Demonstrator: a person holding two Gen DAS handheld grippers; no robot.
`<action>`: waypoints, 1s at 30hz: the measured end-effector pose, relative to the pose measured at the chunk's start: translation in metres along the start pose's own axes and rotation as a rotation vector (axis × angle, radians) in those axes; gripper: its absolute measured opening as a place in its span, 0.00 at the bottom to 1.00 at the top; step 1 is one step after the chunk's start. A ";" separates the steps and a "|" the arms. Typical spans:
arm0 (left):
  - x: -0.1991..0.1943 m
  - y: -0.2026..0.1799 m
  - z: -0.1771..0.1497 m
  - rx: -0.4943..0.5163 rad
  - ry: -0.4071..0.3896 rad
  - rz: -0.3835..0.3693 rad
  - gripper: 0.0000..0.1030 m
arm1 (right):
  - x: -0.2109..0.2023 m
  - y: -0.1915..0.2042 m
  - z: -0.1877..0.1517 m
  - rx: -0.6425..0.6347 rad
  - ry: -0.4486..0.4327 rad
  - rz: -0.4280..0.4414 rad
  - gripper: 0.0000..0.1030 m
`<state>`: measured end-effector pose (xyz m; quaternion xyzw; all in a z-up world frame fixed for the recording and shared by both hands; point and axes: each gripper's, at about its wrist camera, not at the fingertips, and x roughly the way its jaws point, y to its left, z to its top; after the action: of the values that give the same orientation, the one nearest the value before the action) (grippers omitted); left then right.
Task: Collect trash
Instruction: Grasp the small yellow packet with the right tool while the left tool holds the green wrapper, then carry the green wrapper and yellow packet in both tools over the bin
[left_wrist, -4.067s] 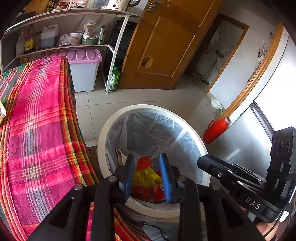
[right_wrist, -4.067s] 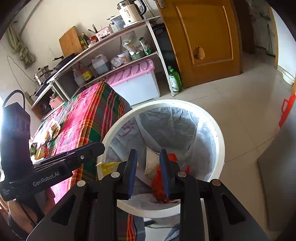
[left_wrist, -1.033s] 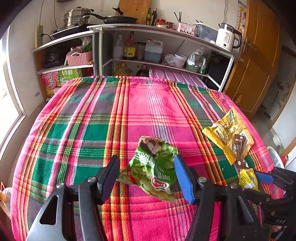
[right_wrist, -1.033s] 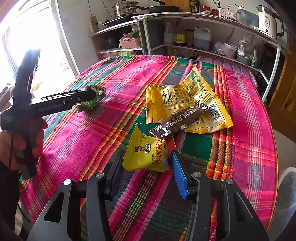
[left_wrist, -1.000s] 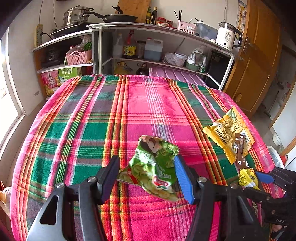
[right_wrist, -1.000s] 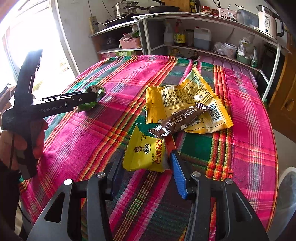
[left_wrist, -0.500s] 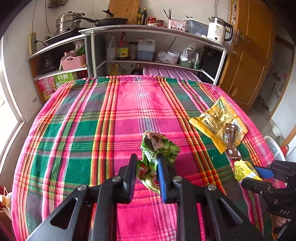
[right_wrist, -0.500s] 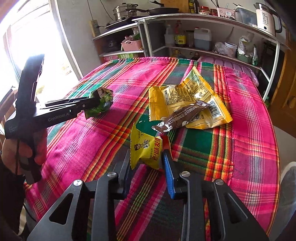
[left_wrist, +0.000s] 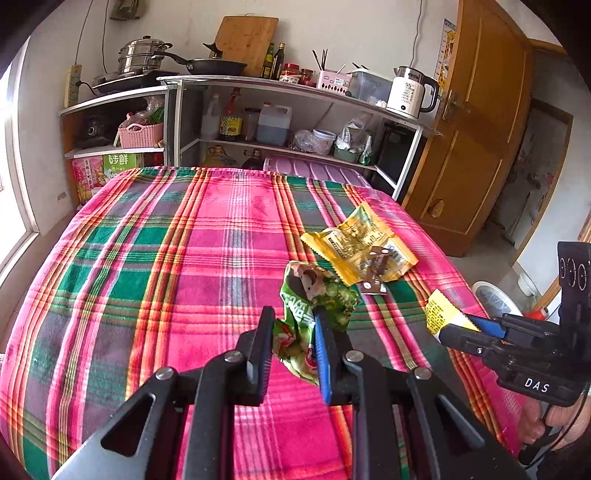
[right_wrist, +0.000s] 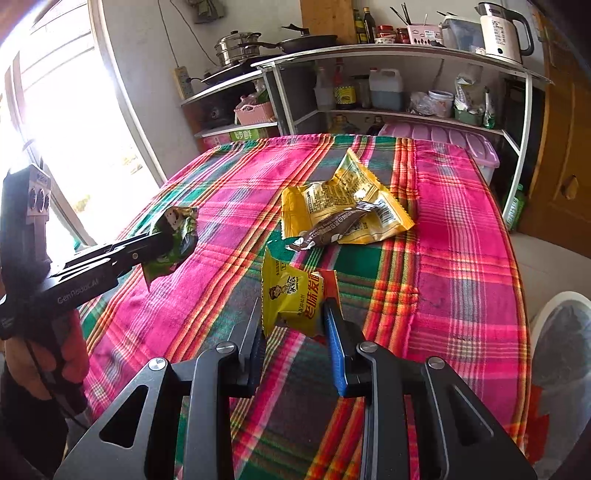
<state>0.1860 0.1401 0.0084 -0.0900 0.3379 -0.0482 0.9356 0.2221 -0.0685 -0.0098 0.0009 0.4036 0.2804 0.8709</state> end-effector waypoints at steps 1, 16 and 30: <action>-0.003 -0.005 -0.002 0.000 -0.005 -0.006 0.21 | -0.005 -0.002 -0.002 0.005 -0.006 -0.004 0.29; -0.025 -0.065 -0.019 0.001 -0.036 -0.107 0.21 | -0.066 -0.027 -0.023 0.064 -0.098 -0.060 0.29; -0.016 -0.124 -0.016 0.063 -0.021 -0.175 0.21 | -0.105 -0.063 -0.039 0.125 -0.152 -0.108 0.29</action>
<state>0.1595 0.0193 0.0314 -0.0900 0.3170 -0.1396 0.9338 0.1712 -0.1820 0.0232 0.0546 0.3523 0.2065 0.9112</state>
